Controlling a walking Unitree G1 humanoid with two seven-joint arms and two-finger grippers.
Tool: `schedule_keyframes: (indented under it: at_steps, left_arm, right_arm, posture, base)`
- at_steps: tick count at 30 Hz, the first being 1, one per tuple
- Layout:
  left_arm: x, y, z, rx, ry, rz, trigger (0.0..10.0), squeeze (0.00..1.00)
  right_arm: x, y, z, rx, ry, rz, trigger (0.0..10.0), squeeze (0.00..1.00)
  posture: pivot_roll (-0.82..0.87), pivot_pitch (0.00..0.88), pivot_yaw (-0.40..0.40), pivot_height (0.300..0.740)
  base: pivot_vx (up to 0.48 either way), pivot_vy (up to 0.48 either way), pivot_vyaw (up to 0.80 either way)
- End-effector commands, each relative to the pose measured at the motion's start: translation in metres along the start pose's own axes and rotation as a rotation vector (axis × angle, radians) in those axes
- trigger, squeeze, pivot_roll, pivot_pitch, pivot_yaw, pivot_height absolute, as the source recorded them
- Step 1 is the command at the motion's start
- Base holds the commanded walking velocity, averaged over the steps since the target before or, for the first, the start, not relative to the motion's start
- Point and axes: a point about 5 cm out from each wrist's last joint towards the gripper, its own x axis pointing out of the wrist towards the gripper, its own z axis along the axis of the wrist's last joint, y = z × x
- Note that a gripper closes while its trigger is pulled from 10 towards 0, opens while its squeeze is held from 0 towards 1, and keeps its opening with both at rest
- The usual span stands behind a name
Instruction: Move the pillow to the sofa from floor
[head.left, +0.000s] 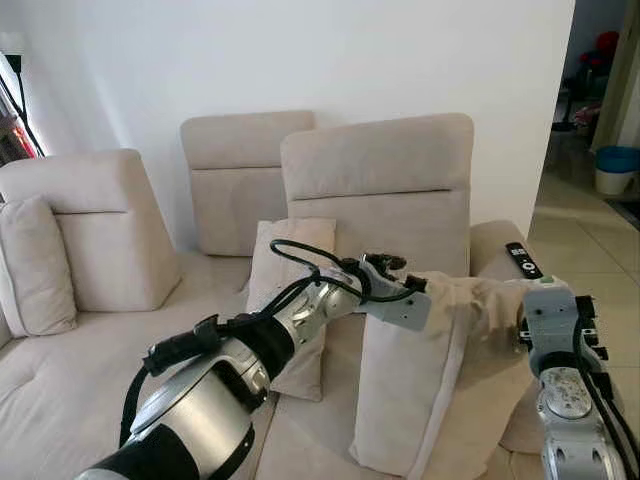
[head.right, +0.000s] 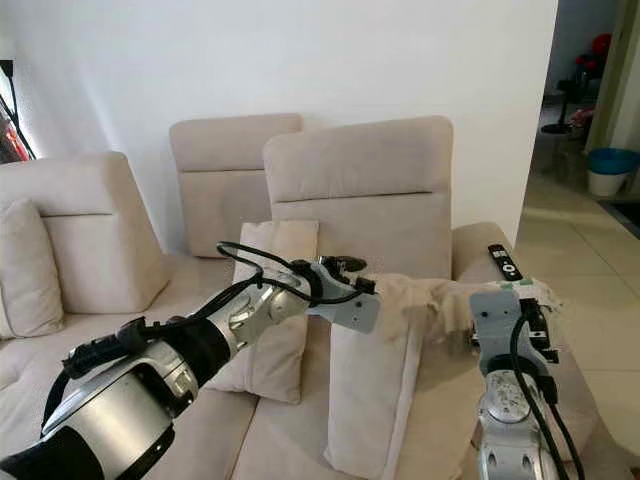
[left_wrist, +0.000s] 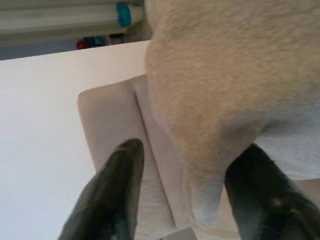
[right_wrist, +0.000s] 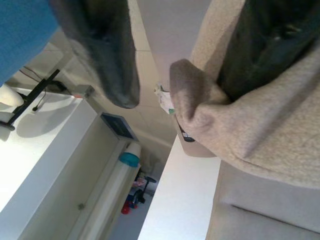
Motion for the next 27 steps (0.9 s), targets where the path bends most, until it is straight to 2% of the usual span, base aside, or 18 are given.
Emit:
schedule_keyframes:
  at_steps: [1,2,5,7,9,12,17,18,20,21,22,23,24,25,26,27]
  left_arm:
    - [-0.001,0.024,0.006,-0.012,-0.024,0.128,10.0,0.0]
    - [-0.001,0.029,0.006,-0.02,-0.023,0.163,10.0,0.0]
    - [-0.009,0.056,0.004,-0.04,-0.033,0.352,10.0,0.0]
    - [-0.009,0.056,0.004,-0.04,-0.033,0.352,10.0,0.0]
    - [-0.012,0.066,0.003,-0.047,-0.038,0.416,10.0,0.0]
    - [-0.012,0.067,0.001,-0.044,-0.028,0.425,10.0,0.0]
    - [-0.011,0.06,-0.005,-0.057,0.003,0.397,10.0,0.0]
    - [-0.011,0.056,-0.007,-0.097,0.009,0.376,10.0,0.0]
    - [-0.008,0.039,-0.012,-0.283,0.013,0.292,10.0,0.0]
    - [-0.005,0.029,-0.013,-0.412,0.009,0.248,10.0,0.0]
    - [-0.002,0.017,-0.011,-0.593,-0.01,0.202,10.0,0.0]
    - [-0.002,0.017,-0.011,-0.593,-0.01,0.202,10.0,0.0]
    - [0.001,0.0,-0.008,-0.806,-0.026,0.153,10.0,0.0]
    - [0.001,0.0,-0.008,-0.806,-0.026,0.153,10.0,0.0]
    - [0.004,-0.016,-0.005,-1.006,-0.032,0.118,10.0,0.0]
    - [0.005,-0.026,-0.003,-1.123,-0.032,0.098,10.0,0.0]
  right_arm:
    - [-0.002,0.015,0.001,-0.001,0.001,0.067,10.0,0.0]
    - [-0.002,0.015,0.001,-0.002,0.001,0.068,10.0,0.0]
    - [0.0,0.016,0.001,-0.015,-0.001,0.069,10.0,0.0]
    - [0.0,0.016,0.001,-0.015,-0.001,0.069,10.0,0.0]
    - [0.001,0.014,0.001,-0.018,-0.006,0.054,10.0,0.0]
    - [0.002,0.012,0.002,-0.014,-0.015,0.037,10.0,0.0]
    - [0.003,0.012,0.005,-0.016,-0.025,0.047,10.0,0.0]
    - [0.003,0.014,0.005,-0.014,-0.026,0.06,10.0,0.0]
    - [0.001,0.017,0.003,-0.009,-0.022,0.084,10.0,0.0]
    - [0.001,0.019,0.002,-0.007,-0.018,0.094,10.0,0.0]
    - [0.0,0.02,0.001,-0.001,-0.018,0.105,10.0,0.0]
    - [0.0,0.02,0.001,-0.001,-0.018,0.105,10.0,0.0]
    - [-0.003,0.024,0.002,0.014,-0.03,0.12,10.0,0.0]
    - [-0.003,0.024,0.002,0.014,-0.03,0.12,10.0,0.0]
    - [-0.006,0.029,0.004,0.038,-0.057,0.14,10.0,0.0]
    - [-0.009,0.032,0.006,0.056,-0.076,0.153,10.0,0.0]
  posture:
    - [-0.06,0.0,0.162,0.74]
    - [-0.06,0.0,0.162,0.74]
    - [-0.05,0.0,0.158,0.74]
    - [-0.05,0.0,0.158,0.74]
    - [-0.05,0.0,0.155,0.74]
    - [-0.05,0.0,0.153,0.74]
    - [-0.05,0.0,0.151,0.74]
    - [-0.05,0.0,0.15,0.74]
    - [-0.06,0.0,0.156,0.74]
    - [-0.06,0.0,0.156,0.74]
    - [-0.06,0.0,0.158,0.74]
    - [-0.06,0.0,0.158,0.74]
    - [-0.06,0.0,0.159,0.74]
    - [-0.06,0.0,0.159,0.74]
    - [-0.06,0.0,0.16,0.74]
    - [-0.06,0.0,0.16,0.74]
  base:
    - [0.0,0.0,0.0]
    - [0.0,0.0,0.0]
    - [0.0,0.0,0.0]
    - [0.0,0.0,0.0]
    - [0.0,0.0,0.0]
    - [0.0,0.0,0.0]
    - [0.0,0.0,0.0]
    - [0.0,0.0,0.0]
    - [0.0,0.0,0.0]
    - [0.0,0.0,0.0]
    - [0.0,0.0,0.0]
    - [0.0,0.0,0.0]
    - [0.0,0.0,0.0]
    - [0.0,0.0,0.0]
    - [0.0,0.0,0.0]
    - [0.0,0.0,0.0]
